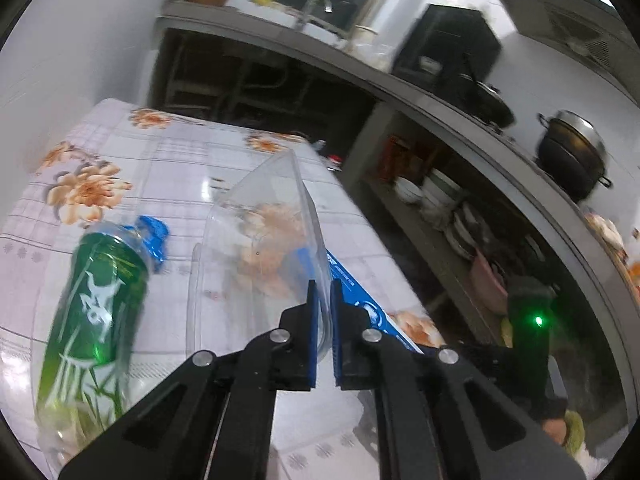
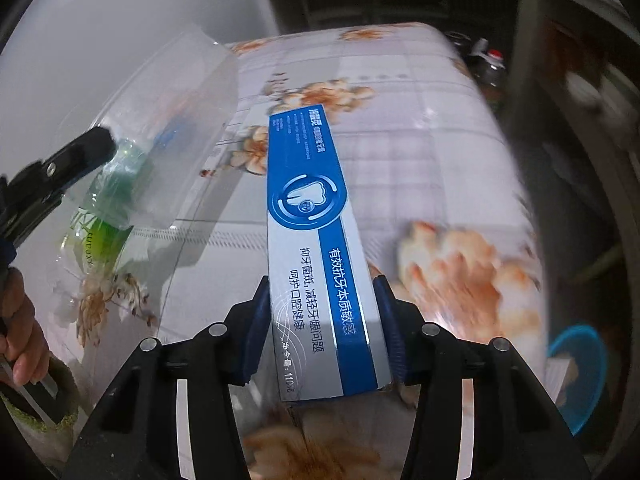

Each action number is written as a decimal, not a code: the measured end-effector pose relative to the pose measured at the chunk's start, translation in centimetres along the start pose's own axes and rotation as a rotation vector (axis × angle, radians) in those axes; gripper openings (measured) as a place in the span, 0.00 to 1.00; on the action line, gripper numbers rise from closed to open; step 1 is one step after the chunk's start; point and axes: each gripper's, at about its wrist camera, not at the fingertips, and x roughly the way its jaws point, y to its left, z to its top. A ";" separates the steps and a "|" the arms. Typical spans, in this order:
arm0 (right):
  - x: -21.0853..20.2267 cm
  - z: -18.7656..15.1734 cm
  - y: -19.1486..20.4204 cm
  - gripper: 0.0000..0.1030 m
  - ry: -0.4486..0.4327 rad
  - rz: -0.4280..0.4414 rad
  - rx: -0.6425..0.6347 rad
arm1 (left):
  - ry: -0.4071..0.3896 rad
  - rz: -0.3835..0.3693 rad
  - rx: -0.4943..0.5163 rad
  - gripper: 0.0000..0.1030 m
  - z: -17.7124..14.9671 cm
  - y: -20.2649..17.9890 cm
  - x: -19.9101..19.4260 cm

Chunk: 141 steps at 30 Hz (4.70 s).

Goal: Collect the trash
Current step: 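Grasp the blue toothpaste box with the right tool while the left tool grasps the clear container, then carry the toothpaste box and clear container to the blue wastebasket and release both, then move both tools back to the table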

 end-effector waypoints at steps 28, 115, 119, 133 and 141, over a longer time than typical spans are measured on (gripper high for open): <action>-6.6 -8.8 -8.7 0.43 -0.108 0.315 0.489 | 0.115 -0.090 0.084 0.05 -4.4 -5.1 -1.2; -6.9 -28.0 -30.5 0.66 -0.140 -0.188 0.975 | 0.377 -0.376 0.323 0.05 -7.8 -27.9 13.0; -8.4 -31.0 -29.5 0.66 -0.119 -0.208 1.001 | 0.448 -0.425 0.308 0.05 -8.8 -30.3 15.0; -11.0 -33.2 -28.3 0.66 -0.140 -0.208 1.041 | 0.658 -0.453 0.049 0.78 -14.8 -35.3 24.6; -9.1 -32.8 -27.4 0.66 -0.108 -0.162 1.036 | 0.579 -0.471 0.088 0.78 -12.1 -32.3 19.2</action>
